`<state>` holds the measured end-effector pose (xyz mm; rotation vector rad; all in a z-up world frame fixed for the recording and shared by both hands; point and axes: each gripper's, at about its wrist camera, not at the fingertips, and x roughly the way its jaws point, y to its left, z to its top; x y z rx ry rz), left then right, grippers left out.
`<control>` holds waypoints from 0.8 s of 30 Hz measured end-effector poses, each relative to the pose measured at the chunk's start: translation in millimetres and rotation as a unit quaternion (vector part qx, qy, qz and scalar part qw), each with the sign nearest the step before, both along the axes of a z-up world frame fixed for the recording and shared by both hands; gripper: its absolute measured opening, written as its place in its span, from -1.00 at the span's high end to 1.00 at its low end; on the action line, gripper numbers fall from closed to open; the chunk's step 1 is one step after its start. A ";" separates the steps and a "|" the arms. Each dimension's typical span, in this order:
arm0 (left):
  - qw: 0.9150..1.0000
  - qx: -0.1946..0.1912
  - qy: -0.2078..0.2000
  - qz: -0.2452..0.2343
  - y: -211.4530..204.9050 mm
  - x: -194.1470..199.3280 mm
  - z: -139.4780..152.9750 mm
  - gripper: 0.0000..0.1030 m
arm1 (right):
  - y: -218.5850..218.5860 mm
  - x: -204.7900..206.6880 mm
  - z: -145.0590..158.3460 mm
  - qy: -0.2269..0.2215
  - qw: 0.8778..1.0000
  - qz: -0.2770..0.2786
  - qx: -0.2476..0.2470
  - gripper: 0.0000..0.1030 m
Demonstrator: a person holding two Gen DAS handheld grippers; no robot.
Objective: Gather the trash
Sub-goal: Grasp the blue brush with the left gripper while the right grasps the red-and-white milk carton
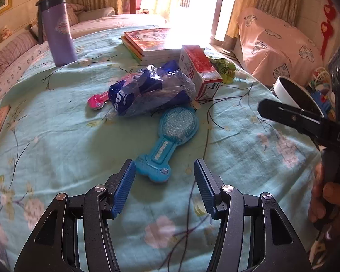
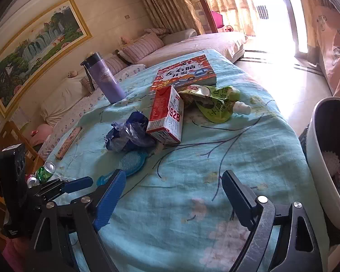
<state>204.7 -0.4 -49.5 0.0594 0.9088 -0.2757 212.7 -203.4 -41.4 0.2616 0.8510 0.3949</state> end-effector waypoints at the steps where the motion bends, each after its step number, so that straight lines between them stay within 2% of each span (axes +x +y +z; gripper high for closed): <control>1: 1.000 0.005 0.001 0.001 0.0 4.4 -2.1 -0.06 | 3.6 4.8 -0.6 -0.001 1.000 0.002 0.000 -0.56; 5: 1.000 0.008 0.006 -0.009 -2.6 15.2 -7.9 -0.05 | 18.0 27.8 -3.2 0.000 1.000 0.007 -0.004 -0.34; 9: 1.000 0.009 0.007 -0.021 -5.1 20.1 -10.9 -0.05 | 29.9 49.3 -6.0 0.000 1.000 0.014 -0.010 -0.32; 12: 0.999 0.017 0.001 -0.035 -11.3 16.9 -11.6 0.17 | 38.7 64.6 -11.3 0.003 1.000 0.018 -0.022 -0.32; 13: 0.999 0.018 0.000 -0.040 -13.6 15.5 -11.8 0.34 | 40.8 69.9 -13.7 0.006 1.000 0.018 -0.024 -0.30; 15: 0.998 0.025 -0.004 -0.049 -17.7 13.3 -11.7 0.34 | 43.5 76.1 -19.2 0.013 0.999 0.020 -0.029 -0.15; 16: 0.998 0.029 -0.007 -0.049 -19.1 12.7 -11.8 0.36 | 43.5 77.7 -21.8 0.017 0.999 0.021 -0.030 0.11; 17: 0.998 0.030 -0.008 -0.048 -20.0 11.6 -11.5 0.37 | 41.8 76.5 -22.6 0.018 0.999 0.021 -0.028 0.21; 21: 0.999 0.006 -0.002 -0.040 -19.7 8.9 -9.6 0.39 | 30.7 61.9 -16.8 0.007 1.000 0.013 -0.025 0.25; 24: 0.999 -0.034 0.011 -0.037 -19.0 5.1 -6.6 0.40 | 15.3 47.9 -11.5 0.006 1.000 0.007 -0.014 0.26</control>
